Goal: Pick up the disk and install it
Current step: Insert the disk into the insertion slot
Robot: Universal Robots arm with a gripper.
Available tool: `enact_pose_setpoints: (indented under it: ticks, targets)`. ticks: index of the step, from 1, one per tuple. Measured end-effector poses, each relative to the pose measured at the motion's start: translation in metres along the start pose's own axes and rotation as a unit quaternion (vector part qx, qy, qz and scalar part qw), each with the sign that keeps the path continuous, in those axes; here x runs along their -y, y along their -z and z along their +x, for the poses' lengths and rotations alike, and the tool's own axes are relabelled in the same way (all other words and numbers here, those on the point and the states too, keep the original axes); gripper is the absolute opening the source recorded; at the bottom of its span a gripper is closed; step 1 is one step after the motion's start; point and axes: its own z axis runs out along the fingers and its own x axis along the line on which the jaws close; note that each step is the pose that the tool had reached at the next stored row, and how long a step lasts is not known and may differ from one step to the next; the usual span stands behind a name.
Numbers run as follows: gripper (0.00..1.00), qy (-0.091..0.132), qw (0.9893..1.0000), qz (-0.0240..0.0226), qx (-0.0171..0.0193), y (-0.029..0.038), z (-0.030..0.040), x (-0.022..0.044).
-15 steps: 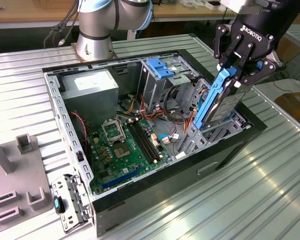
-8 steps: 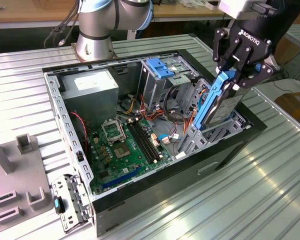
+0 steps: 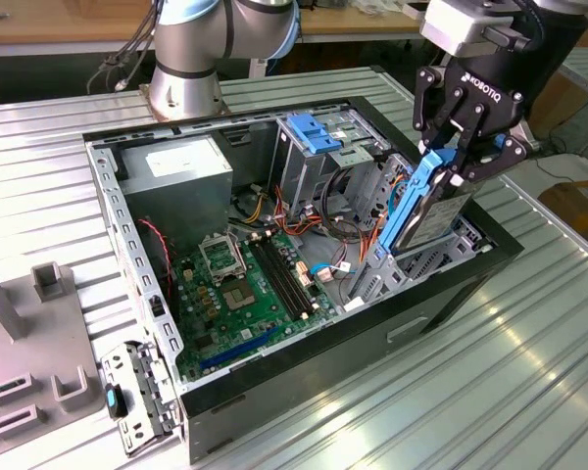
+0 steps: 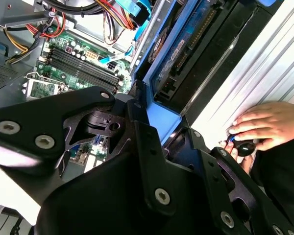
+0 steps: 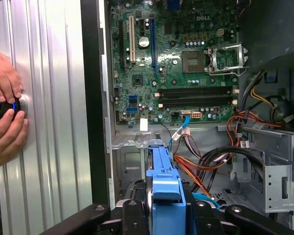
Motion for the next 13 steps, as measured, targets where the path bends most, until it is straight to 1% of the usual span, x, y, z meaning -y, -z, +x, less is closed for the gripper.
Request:
enact_pose_setpoints:
  ticks: [7,8,9,11,13]
  targets:
    - [0.37,0.000,1.0000,0.0001,0.0000,-0.0002,0.0000,0.0000]
    - [0.38,0.000,1.0000,0.0000,0.0000,-0.0002,0.0000,0.0000]
    - [0.44,0.000,1.0000,0.0000,0.0000,-0.0002,0.0000,0.0000]
    - [0.44,0.000,1.0000,0.0000,0.0001,-0.0004,0.0000,0.0001]
    - [0.44,0.000,1.0000,0.0000,0.0002,-0.0015,-0.0001,0.0017]
